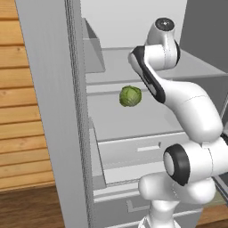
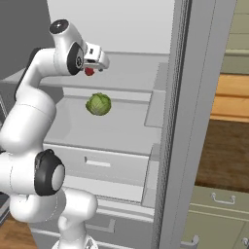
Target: Take the strawberry from the fridge and place it on top of the pancake, located on the dining counter.
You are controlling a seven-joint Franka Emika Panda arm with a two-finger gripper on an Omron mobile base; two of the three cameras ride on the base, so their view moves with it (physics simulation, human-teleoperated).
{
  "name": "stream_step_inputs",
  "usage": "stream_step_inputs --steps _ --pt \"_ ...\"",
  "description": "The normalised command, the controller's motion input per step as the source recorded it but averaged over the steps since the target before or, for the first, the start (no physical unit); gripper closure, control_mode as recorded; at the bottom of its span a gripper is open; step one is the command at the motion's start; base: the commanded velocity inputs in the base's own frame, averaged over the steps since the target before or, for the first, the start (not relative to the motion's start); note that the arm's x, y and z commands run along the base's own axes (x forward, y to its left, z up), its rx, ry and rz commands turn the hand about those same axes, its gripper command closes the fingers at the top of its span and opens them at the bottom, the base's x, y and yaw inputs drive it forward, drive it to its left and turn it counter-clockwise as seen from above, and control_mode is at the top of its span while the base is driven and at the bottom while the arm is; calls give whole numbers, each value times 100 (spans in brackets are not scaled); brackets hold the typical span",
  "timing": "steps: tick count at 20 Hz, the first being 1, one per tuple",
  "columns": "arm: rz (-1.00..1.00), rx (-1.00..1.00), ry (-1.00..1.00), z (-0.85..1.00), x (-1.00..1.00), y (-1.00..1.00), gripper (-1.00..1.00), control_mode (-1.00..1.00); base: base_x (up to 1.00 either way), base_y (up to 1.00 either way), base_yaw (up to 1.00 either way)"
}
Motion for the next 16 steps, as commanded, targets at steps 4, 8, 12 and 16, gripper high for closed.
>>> stream_step_inputs --steps 4,8,12,16 --pt "0 0 4 -26 10 0 -100 -100 0 0 0" --pt "0 0 13 -9 -23 0 -100 -100 0 0 0" --pt "-2 0 13 -16 -46 0 -100 -100 0 0 0" --pt "0 0 4 -16 -6 1 -100 -100 0 0 0"
